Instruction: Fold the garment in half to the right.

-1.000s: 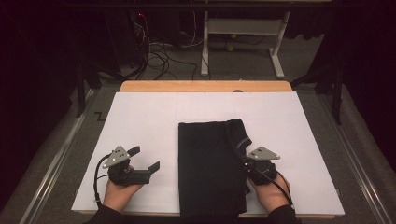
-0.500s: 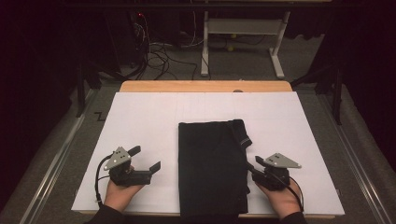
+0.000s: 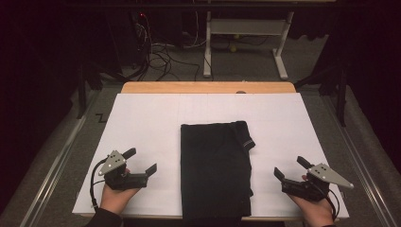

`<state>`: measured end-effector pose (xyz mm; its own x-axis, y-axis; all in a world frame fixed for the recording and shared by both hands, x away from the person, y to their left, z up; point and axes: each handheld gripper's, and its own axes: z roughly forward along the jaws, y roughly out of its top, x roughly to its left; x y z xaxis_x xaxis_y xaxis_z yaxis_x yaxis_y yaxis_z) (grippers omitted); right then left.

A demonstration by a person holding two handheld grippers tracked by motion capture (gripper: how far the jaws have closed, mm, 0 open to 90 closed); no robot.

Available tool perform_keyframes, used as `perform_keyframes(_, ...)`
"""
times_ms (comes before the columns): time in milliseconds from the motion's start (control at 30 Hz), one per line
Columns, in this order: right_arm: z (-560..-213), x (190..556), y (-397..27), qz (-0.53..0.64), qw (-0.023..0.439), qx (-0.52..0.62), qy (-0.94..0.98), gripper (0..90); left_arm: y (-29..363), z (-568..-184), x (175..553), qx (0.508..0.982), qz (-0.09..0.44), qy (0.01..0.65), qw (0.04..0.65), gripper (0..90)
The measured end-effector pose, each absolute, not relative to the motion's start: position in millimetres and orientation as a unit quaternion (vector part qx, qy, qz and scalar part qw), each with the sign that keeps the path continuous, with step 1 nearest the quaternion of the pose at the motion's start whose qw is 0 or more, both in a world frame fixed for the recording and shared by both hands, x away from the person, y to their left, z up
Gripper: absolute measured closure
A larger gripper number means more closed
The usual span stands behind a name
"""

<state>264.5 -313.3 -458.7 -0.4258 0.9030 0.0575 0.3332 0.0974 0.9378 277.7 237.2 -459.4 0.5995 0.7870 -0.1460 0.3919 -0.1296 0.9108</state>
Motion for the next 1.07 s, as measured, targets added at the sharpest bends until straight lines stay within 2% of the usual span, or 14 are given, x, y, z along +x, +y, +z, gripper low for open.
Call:
perform_keyframes(67, -460, 261, -317, 0.5, 0.291, 0.45, 0.68, 0.3, 239, -462, 276, 0.727, 0.189, 0.407, 0.519, 0.0)
perform_keyframes(467, -458, 265, -299, 0.499, 0.31, 0.42, 0.691, 0.2, 237, -462, 275, 0.728, 0.184, 0.397, 0.528, 0.0)
perform_keyframes(1067, -457, 261, -304, 0.505, 0.312, 0.419, 0.686, 0.2, 237, -459, 275, 0.73, 0.191, 0.392, 0.525, 0.0)
